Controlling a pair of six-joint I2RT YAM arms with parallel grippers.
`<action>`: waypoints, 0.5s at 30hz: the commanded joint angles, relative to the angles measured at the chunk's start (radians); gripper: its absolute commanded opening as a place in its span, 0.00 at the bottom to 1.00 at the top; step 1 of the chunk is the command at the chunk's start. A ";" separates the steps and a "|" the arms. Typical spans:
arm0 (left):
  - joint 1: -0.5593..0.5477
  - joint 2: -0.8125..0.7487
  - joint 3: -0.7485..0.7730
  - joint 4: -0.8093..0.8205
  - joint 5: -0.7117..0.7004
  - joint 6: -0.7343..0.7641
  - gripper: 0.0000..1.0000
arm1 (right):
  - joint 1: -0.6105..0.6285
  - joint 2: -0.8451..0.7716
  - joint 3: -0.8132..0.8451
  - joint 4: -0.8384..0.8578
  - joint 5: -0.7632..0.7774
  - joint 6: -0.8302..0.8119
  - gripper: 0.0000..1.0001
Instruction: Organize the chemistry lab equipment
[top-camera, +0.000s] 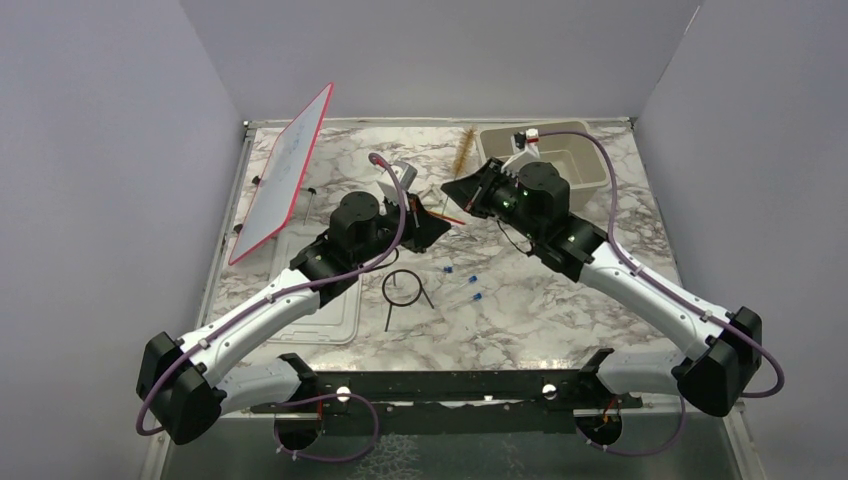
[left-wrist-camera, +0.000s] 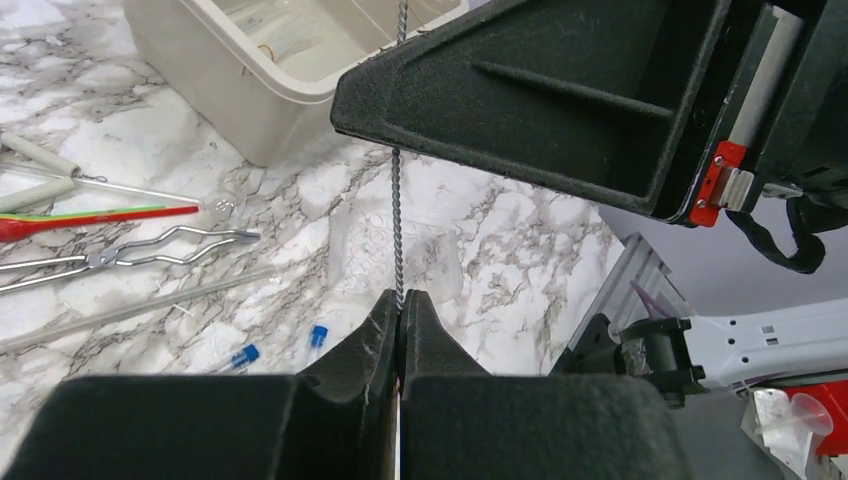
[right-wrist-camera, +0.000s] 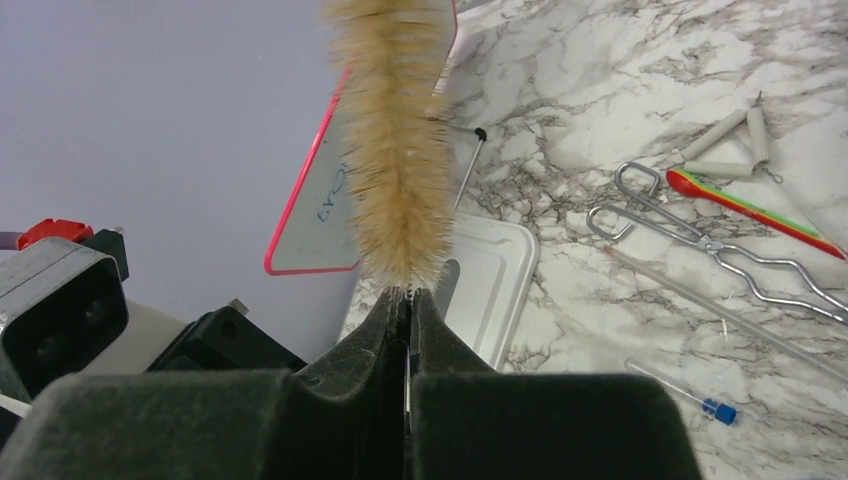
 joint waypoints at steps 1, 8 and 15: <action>-0.001 -0.014 0.031 -0.035 -0.030 0.025 0.14 | -0.007 0.007 0.024 -0.018 0.053 -0.019 0.01; 0.001 -0.031 0.086 -0.117 -0.190 0.045 0.75 | -0.104 0.012 0.045 -0.045 0.080 -0.007 0.01; 0.005 -0.037 0.146 -0.191 -0.336 0.127 0.78 | -0.326 0.086 0.071 -0.170 0.183 0.130 0.01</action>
